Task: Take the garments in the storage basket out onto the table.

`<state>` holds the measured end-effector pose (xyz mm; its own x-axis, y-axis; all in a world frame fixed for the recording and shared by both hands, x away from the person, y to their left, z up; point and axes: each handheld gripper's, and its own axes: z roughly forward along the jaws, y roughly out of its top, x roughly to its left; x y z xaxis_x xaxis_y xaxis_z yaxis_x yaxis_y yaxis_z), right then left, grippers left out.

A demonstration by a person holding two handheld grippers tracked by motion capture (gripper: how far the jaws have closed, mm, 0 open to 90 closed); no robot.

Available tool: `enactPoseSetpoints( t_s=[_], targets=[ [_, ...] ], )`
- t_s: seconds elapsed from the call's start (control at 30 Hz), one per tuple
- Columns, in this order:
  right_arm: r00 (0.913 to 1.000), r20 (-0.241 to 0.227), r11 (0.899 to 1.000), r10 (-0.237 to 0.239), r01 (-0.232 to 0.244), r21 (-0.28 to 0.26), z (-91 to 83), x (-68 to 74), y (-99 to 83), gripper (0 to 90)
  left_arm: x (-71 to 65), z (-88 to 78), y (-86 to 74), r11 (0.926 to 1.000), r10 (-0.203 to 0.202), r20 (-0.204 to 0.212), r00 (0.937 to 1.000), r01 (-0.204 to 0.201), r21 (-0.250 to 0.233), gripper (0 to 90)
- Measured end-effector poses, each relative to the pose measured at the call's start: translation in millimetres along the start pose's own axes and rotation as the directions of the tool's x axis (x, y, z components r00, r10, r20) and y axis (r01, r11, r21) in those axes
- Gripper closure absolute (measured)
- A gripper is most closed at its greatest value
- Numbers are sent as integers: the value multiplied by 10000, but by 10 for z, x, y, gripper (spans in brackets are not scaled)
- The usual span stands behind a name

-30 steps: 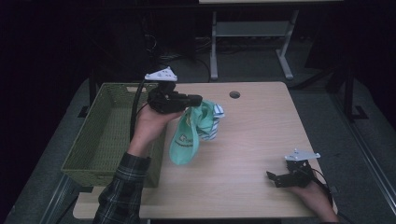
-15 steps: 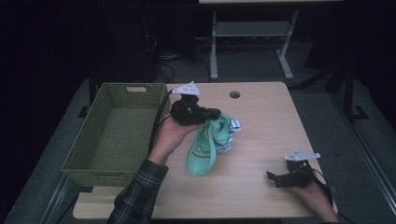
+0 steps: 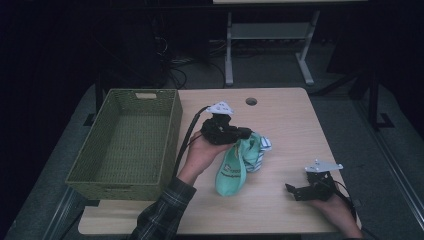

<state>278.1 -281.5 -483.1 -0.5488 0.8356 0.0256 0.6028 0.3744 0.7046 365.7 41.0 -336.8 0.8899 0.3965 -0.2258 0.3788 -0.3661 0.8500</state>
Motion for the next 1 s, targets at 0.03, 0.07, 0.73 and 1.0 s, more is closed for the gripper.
enactPoseSetpoints(
  t_s=[0.03, 0.07, 0.73, 1.0],
  targets=[
    [10000, -1, 10000, 2, -2, 1, 0, 0, 0, 23, -4, 41, -27, 9999, 42, -26, 10000, -42, 92, 842],
    [10000, -1, 10000, 2, -2, 1, 0, 0, 0, 23, -4, 41, -27, 9999, 42, -26, 10000, -42, 92, 841],
    [10000, -3, 10000, 13, -13, 0, 0, 1, 0, 23, 102, 311, -605, 9922, 78, -256, 9996, -46, 1242, 834],
    [10000, 0, 10000, -10, 10, -6, 0, -1, 0, 23, 155, 327, -749, 9865, -11, -295, 9996, 59, 1638, 832]
  ],
)
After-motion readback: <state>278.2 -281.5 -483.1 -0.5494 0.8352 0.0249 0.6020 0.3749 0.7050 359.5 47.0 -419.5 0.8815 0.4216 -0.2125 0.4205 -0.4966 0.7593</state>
